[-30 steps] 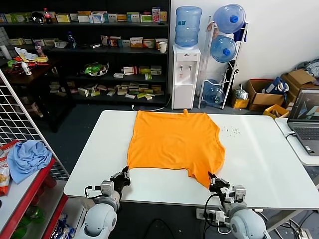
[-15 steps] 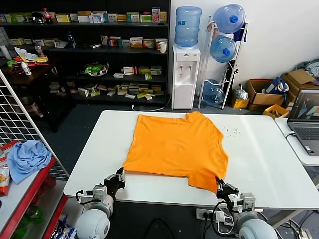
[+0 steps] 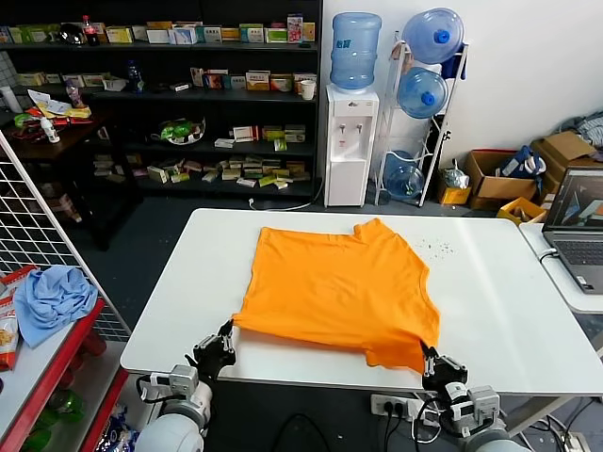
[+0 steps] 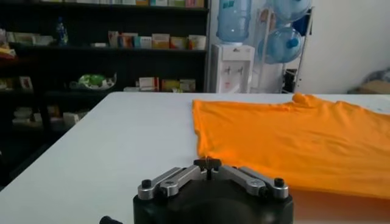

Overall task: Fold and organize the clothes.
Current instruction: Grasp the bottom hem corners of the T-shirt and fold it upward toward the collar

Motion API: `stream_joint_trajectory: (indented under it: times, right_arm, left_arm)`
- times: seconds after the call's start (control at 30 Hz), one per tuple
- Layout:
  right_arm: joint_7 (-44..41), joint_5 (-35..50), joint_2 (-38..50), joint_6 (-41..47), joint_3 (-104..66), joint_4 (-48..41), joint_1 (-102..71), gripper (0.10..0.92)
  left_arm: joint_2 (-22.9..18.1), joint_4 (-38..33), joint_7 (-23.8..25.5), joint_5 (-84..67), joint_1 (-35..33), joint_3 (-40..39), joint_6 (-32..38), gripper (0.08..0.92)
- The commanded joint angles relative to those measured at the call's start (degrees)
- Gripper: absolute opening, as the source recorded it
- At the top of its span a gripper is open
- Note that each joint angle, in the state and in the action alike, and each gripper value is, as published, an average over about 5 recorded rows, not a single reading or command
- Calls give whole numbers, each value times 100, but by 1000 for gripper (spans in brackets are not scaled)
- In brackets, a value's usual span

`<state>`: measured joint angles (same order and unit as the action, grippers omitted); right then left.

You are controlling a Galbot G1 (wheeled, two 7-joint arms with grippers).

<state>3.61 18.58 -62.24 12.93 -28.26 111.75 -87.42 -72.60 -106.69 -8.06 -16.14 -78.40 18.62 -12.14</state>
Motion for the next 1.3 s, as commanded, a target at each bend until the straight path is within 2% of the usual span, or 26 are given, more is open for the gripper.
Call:
stream_joint_trajectory:
  times: [0.03, 0.4, 0.6, 0.77, 0.87, 0.97, 1.3]
  right_arm:
    - [-227, -213, 225, -766, 62, -919, 897, 124]
    - [-242, 182, 187, -400, 764, -2330, 2436, 124]
    - [-184, 405, 193, -90, 1160, -2738, 3005, 124]
    - [-143, 634, 161, 152, 1297, -2859, 3126, 127]
    - [-88, 782, 157, 279, 1296, -2719, 3025, 169]
    - [-27, 940, 216, 407, 1274, -2414, 2836, 250]
    - [302, 1108, 623, 944, 952, -1588, 2049, 544]
  left_arm:
    - [-89, 581, 19, 176, 708, -109, 261, 89]
    - [-105, 1787, 32, 129, 1780, -470, 257, 89]
    - [-110, 2129, 63, 136, 2162, -678, 264, 89]
    - [-103, 2187, 120, 132, 2213, -741, 261, 89]
    - [-54, 2038, 121, 64, 2068, -757, 259, 89]
    - [20, 1788, 92, -101, 1856, -763, 253, 104]
    - [254, 1100, -108, -649, 1299, -696, -39, 398]
